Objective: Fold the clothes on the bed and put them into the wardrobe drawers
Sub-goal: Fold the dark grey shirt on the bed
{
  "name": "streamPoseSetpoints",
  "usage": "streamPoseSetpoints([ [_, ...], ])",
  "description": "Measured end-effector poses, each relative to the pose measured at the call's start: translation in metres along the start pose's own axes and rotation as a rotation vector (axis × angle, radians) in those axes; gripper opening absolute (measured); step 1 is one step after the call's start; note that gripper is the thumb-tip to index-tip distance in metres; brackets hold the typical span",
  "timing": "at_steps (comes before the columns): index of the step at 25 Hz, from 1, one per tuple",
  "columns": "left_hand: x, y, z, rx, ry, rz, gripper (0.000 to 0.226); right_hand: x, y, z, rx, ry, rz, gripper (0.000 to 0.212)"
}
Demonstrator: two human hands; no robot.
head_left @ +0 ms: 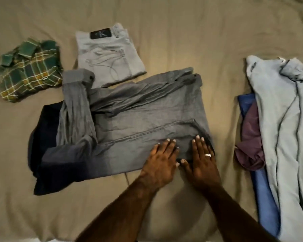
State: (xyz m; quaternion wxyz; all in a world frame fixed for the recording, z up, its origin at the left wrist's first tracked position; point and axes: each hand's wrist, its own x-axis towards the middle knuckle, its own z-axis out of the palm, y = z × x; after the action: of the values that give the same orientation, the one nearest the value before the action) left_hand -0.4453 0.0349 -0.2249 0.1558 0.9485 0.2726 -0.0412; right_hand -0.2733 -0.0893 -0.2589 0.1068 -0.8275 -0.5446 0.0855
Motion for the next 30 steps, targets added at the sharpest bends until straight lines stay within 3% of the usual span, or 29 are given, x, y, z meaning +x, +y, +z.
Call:
streamPoseSetpoints([
  [3,0.020,0.013,-0.002,0.051,0.003,-0.066,0.041,0.007,0.030,-0.014,-0.063,0.189,0.185,0.073],
  [5,0.042,0.040,0.001,0.059,-0.015,0.006,0.039,-0.007,0.038,-0.023,-0.029,0.302,0.139,0.062],
  [8,0.055,0.048,0.007,0.089,-0.085,0.125,0.069,-0.026,0.010,-0.007,0.070,0.192,-0.160,0.060],
  [10,0.056,0.044,0.013,0.079,-0.049,0.113,0.070,-0.021,0.019,0.002,0.065,0.157,-0.037,0.059],
  [13,0.014,0.014,0.020,0.044,0.120,-0.078,0.058,-0.001,0.018,-0.009,-0.005,0.222,0.185,0.057],
  [15,-0.010,-0.002,0.020,0.041,0.132,-0.207,0.060,0.007,0.013,-0.012,-0.001,0.266,-0.025,0.056],
  [17,-0.029,-0.023,0.016,0.052,0.072,-0.236,0.065,0.014,0.007,-0.001,0.064,0.184,-0.273,0.055],
  [19,-0.038,-0.039,0.013,0.049,0.033,-0.260,0.071,0.023,0.019,0.001,0.028,0.113,-0.148,0.060],
  [21,-0.062,-0.072,0.003,0.043,0.045,-0.384,0.073,0.042,-0.007,0.006,-0.003,0.161,0.140,0.059],
  [22,-0.072,-0.087,-0.001,0.040,0.078,-0.407,0.071,0.056,-0.029,0.003,-0.027,0.203,0.173,0.055],
  [24,-0.096,-0.104,-0.006,0.027,0.142,-0.367,0.063,0.081,-0.090,0.000,0.016,0.244,-0.049,0.046],
  [26,-0.113,-0.112,-0.006,0.013,0.225,-0.277,0.054,0.111,-0.156,0.002,0.193,0.181,-0.210,0.038],
  [28,-0.132,-0.119,0.003,-0.008,0.232,-0.225,0.051,0.147,-0.227,0.010,0.451,0.094,-0.116,0.035],
  [30,-0.148,-0.136,0.006,0.084,0.162,-0.155,0.058,0.189,-0.296,0.016,0.708,0.000,0.107,0.034],
])
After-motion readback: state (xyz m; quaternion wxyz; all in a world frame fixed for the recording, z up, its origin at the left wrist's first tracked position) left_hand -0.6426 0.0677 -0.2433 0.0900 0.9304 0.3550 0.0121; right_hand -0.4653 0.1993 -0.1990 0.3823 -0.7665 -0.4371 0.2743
